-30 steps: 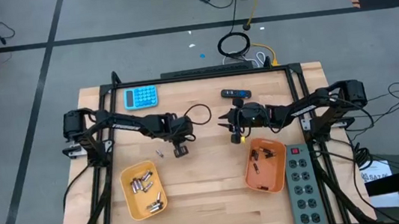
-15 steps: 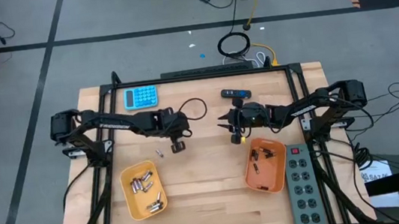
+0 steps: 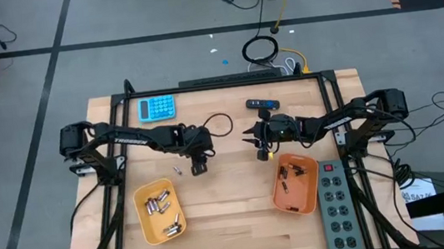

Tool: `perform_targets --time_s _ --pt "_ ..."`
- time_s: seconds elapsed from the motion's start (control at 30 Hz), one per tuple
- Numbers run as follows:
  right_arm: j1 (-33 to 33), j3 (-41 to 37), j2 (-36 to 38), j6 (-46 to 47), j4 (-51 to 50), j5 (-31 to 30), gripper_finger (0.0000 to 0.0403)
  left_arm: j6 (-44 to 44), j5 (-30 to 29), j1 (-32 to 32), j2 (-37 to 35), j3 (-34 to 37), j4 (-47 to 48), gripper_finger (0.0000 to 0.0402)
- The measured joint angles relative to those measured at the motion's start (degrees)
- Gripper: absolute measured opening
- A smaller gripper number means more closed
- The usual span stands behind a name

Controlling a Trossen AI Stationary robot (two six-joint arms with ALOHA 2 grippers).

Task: Sort batteries
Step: Put the silver battery into the yellow bin

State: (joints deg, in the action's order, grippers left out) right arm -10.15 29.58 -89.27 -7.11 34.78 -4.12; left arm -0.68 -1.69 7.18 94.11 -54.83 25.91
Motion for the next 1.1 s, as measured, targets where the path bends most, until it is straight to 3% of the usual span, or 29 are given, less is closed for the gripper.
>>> perform_targets --time_s 0.13,0.37,0.73,0.83,1.0,1.1 --pt "0.0 0.0 0.0 0.0 -0.1 0.0 0.0109 0.0 -0.6 -1.5 0.4 0.2 -0.2 0.0232" --pt "0.0 0.0 0.0 0.1 0.0 0.0 0.0109 0.1 -7.7 -2.1 3.5 1.5 -2.1 0.0232" --pt "0.0 0.0 0.0 0.2 0.1 0.0 0.0109 1.6 -4.3 0.9 8.7 1.3 -5.9 0.0228" --pt "0.0 0.0 0.0 0.2 0.1 0.0 0.0109 3.0 -3.2 1.0 10.0 1.1 -5.8 0.0187" --pt "0.0 0.0 0.0 0.1 -0.1 0.0 0.0109 2.8 -1.9 0.8 10.8 1.1 -5.5 0.0033" --pt "0.0 0.0 0.0 0.1 -0.1 0.0 0.0109 2.8 -2.5 0.9 10.8 1.1 -5.1 0.0024"
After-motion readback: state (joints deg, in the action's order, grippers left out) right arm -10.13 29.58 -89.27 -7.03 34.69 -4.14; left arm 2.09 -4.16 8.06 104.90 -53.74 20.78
